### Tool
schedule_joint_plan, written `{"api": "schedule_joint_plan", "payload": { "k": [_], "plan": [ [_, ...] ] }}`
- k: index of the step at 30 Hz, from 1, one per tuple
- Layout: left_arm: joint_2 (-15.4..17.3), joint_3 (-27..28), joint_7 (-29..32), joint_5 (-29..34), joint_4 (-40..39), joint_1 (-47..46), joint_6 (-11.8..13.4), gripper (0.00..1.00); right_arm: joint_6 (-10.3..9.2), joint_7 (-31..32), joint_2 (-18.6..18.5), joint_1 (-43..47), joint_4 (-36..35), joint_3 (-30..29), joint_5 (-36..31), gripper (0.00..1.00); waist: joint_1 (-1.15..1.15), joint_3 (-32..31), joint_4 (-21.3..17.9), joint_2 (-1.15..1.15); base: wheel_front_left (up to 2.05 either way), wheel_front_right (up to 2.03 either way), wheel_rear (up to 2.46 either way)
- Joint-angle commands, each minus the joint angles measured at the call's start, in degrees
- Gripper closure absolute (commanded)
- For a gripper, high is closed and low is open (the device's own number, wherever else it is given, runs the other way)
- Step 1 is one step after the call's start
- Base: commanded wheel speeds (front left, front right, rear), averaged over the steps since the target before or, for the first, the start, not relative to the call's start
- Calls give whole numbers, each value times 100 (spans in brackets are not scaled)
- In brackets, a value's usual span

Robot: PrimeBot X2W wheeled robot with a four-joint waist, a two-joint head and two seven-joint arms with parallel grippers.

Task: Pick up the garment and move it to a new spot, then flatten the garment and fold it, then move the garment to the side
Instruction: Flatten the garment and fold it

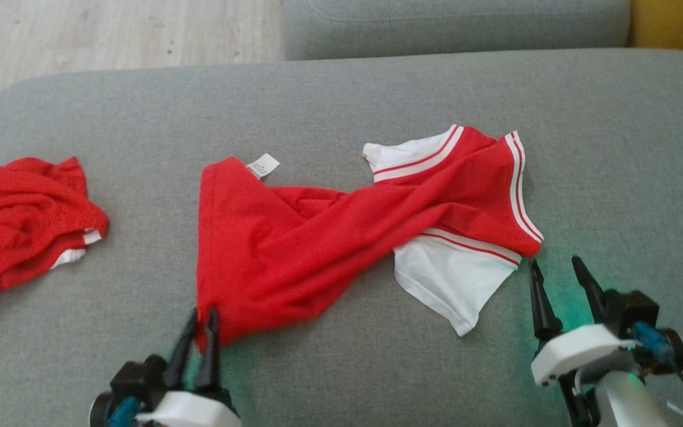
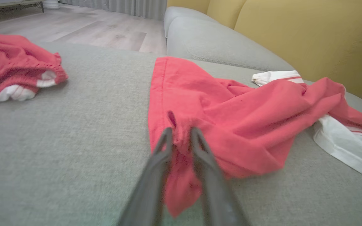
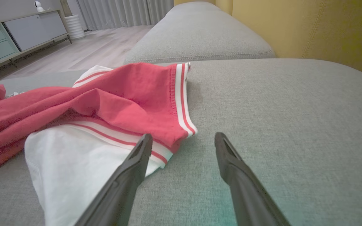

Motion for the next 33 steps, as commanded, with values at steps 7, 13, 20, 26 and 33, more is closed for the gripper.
{"api": "schedule_joint_plan", "payload": {
  "k": [7, 13, 20, 26, 33],
  "plan": [
    [44, 589, -32, 126, -424, -271, 502, 0, 22, -37, -3, -38, -509, 173, 28, 0, 0, -135, 51, 0, 0, 0, 0],
    [43, 855, -32, 590, -752, -332, 772, 0, 22, -37, -3, -105, -1180, 635, 240, 0, 0, -211, -38, 0, 0, 0, 0],
    [43, 752, -32, 668, -544, -104, 652, 0, 22, -37, -3, -43, -1137, 1103, 359, 0, 0, -418, -135, 0, 0, 0, 0],
    [43, 560, -32, 512, -477, 133, 650, 0, 22, -37, -3, 104, -966, 1193, 349, 0, 0, -517, -166, 0, 0, 0, 0],
    [43, 478, -32, 491, -484, 199, 739, 0, 22, -37, -3, 154, -922, 1169, 313, 0, 0, -562, -183, 0, 0, 0, 0]
  ]
}}
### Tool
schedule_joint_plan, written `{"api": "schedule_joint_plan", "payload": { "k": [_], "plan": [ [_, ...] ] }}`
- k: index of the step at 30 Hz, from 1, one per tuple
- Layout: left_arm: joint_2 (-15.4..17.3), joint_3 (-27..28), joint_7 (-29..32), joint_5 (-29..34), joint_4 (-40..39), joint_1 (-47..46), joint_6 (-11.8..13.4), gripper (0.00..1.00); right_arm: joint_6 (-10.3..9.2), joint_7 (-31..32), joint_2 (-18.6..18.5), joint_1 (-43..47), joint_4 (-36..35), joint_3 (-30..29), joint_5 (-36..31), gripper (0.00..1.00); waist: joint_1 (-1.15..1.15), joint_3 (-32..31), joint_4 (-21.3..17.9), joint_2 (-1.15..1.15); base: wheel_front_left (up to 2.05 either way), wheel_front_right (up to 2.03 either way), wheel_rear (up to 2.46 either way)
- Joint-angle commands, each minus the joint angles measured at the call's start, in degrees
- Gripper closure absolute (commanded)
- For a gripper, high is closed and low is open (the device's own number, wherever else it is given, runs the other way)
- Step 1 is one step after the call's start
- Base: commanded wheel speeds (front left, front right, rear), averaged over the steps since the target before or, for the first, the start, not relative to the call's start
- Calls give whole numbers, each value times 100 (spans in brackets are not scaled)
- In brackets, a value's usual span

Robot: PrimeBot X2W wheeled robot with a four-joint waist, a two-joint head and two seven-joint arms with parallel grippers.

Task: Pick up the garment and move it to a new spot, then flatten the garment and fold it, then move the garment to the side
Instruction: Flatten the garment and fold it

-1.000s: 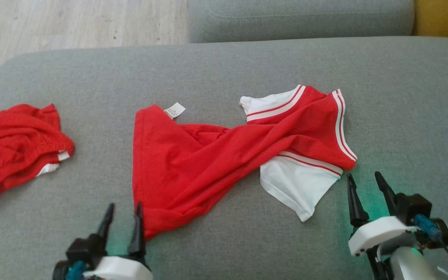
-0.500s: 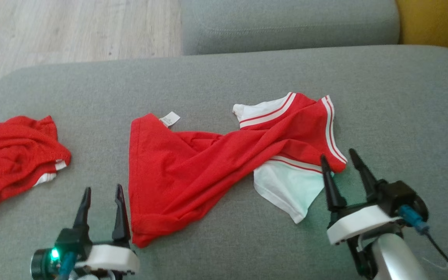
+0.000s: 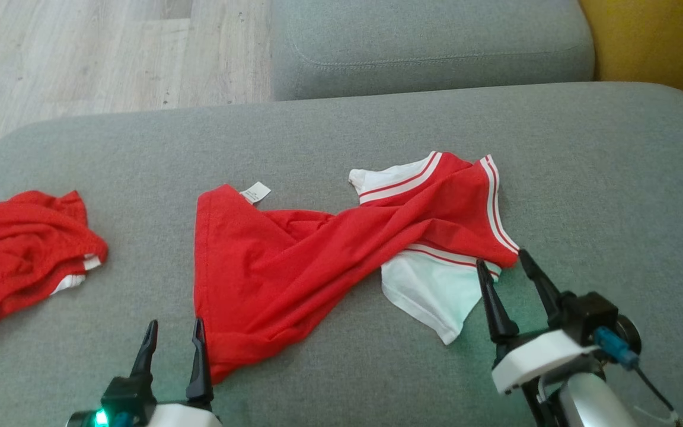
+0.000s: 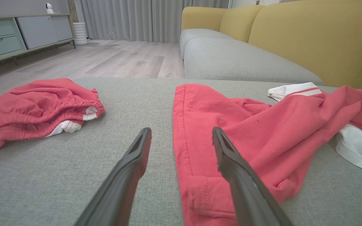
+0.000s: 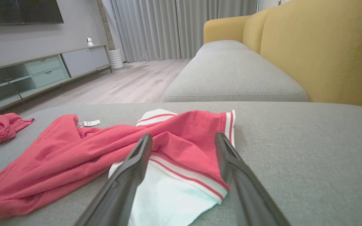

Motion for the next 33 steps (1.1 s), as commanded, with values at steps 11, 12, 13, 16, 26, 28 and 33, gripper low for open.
{"api": "schedule_joint_plan", "payload": {
  "k": [11, 12, 13, 16, 26, 28, 33],
  "plan": [
    [42, -92, -30, -517, 108, -111, -156, 0, 22, -37, -9, 25, -72, -59, -69, 0, 0, -5, 38, 0, 0, 0, 0],
    [42, -139, -30, -602, 175, -110, -182, 0, 22, -37, -9, 39, -62, -80, -79, 0, 0, -1, 38, 0, 0, 0, 0],
    [42, -184, -30, -687, 236, -105, -202, 0, 22, -37, -9, 53, -52, -101, -88, 0, 0, 2, 38, 0, 0, 0, 0],
    [42, -338, -30, -918, 438, -84, -240, 0, 22, -37, -9, 84, -37, -158, -99, 0, 0, 10, 37, 0, 0, 0, 0],
    [42, -734, -30, -1546, 1077, -292, -501, 0, 22, -37, -9, 67, -6, -205, -113, 0, 0, 74, -7, 0, 0, 0, 0],
    [42, -783, -30, -1609, 1173, -360, -558, 0, 22, -37, -9, 68, -6, -206, -118, 0, 0, 90, -19, 0, 0, 0, 0],
    [42, -811, -30, -1703, 1225, -490, -630, 0, 22, -37, -9, 53, 5, -215, -116, 0, 0, 123, -47, 0, 0, 0, 0]
  ]
}}
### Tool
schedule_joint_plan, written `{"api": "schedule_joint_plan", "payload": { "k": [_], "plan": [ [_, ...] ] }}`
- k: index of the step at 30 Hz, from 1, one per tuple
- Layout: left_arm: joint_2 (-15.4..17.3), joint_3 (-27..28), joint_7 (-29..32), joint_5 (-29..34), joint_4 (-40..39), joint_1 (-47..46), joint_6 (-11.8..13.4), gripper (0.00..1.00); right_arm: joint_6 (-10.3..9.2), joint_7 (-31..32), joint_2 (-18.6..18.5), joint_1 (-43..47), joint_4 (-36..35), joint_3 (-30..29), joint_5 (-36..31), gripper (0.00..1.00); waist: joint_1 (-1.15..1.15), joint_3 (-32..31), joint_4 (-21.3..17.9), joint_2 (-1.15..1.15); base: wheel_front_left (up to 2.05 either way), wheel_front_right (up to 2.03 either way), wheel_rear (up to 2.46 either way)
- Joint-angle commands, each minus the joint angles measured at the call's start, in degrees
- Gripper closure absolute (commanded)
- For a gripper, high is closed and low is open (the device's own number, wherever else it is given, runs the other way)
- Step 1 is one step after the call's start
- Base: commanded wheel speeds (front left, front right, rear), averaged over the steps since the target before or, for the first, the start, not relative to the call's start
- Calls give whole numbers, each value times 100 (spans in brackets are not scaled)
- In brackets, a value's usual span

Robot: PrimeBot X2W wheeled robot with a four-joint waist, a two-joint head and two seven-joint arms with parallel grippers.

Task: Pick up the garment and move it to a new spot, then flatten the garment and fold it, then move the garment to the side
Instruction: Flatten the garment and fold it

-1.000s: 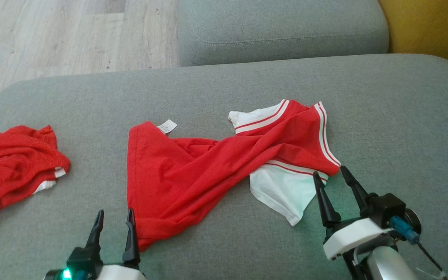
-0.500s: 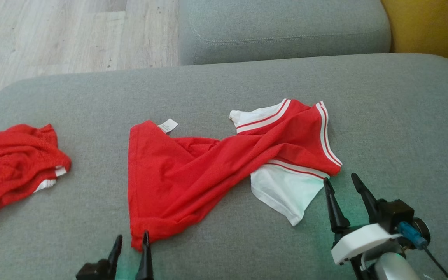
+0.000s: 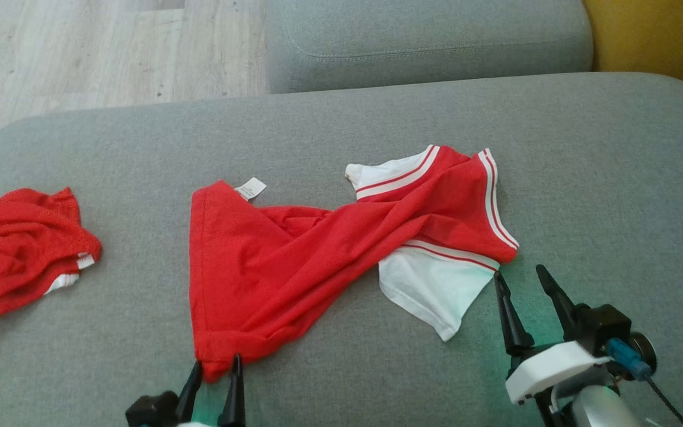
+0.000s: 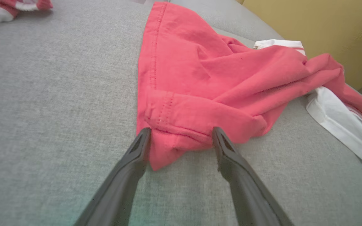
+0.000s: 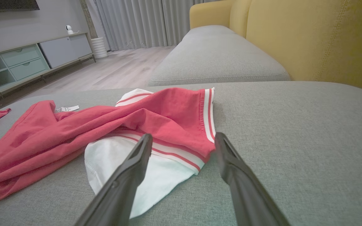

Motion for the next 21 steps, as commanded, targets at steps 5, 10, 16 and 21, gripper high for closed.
{"api": "schedule_joint_plan", "payload": {
  "k": [5, 10, 16, 21],
  "plan": [
    [36, 65, -32, -139, -59, -321, -84, 0, 22, -37, -9, -165, -141, 111, -3, 0, 0, 28, -21, 0, 0, 0, 0],
    [36, 34, -32, -222, 10, -457, -110, 0, 22, -37, -9, -167, -145, 114, 16, 0, 0, 55, -18, 0, 0, 0, 0],
    [36, 91, -32, -286, -89, -618, -127, 0, 22, -37, -9, -190, -142, 133, 40, 0, 0, 107, -27, 0, 0, 0, 0],
    [36, 135, -32, -264, -160, -659, -135, 0, 22, -37, -9, -208, -130, 133, 48, 0, 0, 138, -38, 0, 0, 0, 0]
  ]
}}
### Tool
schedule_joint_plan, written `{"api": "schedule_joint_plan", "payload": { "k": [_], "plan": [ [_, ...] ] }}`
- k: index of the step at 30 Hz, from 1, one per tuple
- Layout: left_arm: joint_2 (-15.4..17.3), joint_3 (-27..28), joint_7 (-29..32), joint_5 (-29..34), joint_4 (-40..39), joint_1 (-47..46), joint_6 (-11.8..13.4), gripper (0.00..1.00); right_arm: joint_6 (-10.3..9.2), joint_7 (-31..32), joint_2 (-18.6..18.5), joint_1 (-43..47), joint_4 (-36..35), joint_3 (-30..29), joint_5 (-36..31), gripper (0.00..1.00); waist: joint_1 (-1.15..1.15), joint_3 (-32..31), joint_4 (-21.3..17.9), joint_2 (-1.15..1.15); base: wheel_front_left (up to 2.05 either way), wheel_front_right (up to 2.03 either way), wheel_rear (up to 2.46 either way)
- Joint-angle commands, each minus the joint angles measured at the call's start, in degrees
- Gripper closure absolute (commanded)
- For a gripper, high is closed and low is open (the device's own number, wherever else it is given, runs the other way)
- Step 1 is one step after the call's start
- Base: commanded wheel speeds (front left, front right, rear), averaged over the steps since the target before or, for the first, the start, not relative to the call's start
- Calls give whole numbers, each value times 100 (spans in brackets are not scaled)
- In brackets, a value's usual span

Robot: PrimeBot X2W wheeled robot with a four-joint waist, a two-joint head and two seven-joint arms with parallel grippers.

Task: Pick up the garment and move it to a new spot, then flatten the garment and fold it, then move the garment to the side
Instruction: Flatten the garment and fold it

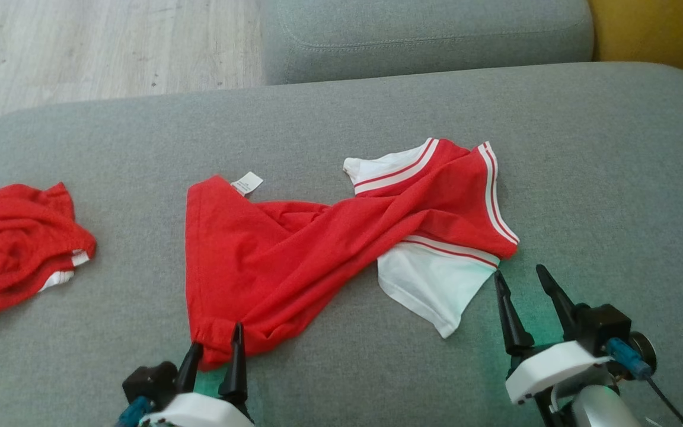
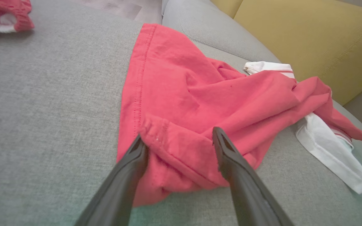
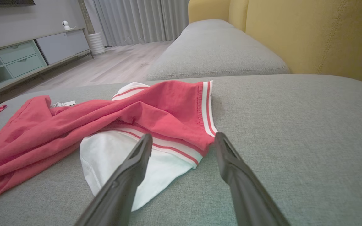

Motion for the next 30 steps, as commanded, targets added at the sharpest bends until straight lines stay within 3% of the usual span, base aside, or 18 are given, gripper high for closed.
{"api": "schedule_joint_plan", "payload": {
  "k": [1, 5, 6, 7, 8, 10, 13, 15, 17, 23, 30],
  "plan": [
    [38, 197, -32, -8, -130, -218, -28, 0, 22, -37, -9, -204, -139, 133, 45, 0, 0, 9, -3, 0, 0, 0, 0],
    [38, 159, -32, 14, 5, -353, -30, 0, 22, -37, -9, -234, -130, 158, 62, 0, 0, 62, -21, 0, 0, 0, 0],
    [38, 159, -32, 25, 20, -408, -30, 9, 22, -37, -9, -244, -130, 164, 67, 0, 0, 76, -25, 0, 0, 0, 0],
    [38, 167, -32, 21, 37, -458, -31, 26, 22, -37, -9, -252, -128, 171, 70, 0, 0, 90, -31, 0, 0, 0, 0],
    [38, 169, -32, 46, 59, -506, -31, 33, 22, -37, -9, -258, -125, 181, 72, 0, 0, 104, -39, 0, 0, 0, 0],
    [38, 183, -32, 77, 119, -583, -31, 27, 22, -37, -9, -269, -114, 209, 81, 0, 0, 130, -66, 0, 0, 0, 0],
    [38, 113, -32, 132, 364, -700, -31, 32, 22, -37, -9, -289, -89, 219, 94, 0, 0, 166, -105, 0, 0, 0, 0],
    [38, 45, -32, 154, 582, -790, -17, 51, 22, -37, -9, -299, -76, 210, 100, 0, 0, 188, -125, 0, 0, 0, 0],
    [38, 8, -32, 128, 771, -882, -4, 100, 22, -37, -9, -312, -62, 197, 109, 0, 0, 207, -139, 0, 0, 0, 0],
    [38, 52, -32, 241, 889, -1008, 121, 100, 22, -37, -9, -289, -3, 135, 143, 0, 0, 206, -36, 0, 0, 0, 0],
    [38, 558, -32, 480, 113, -747, 273, 100, 22, -37, -9, -190, 281, 224, 515, 0, 0, 138, 222, 0, 0, 0, 0]
  ]
}}
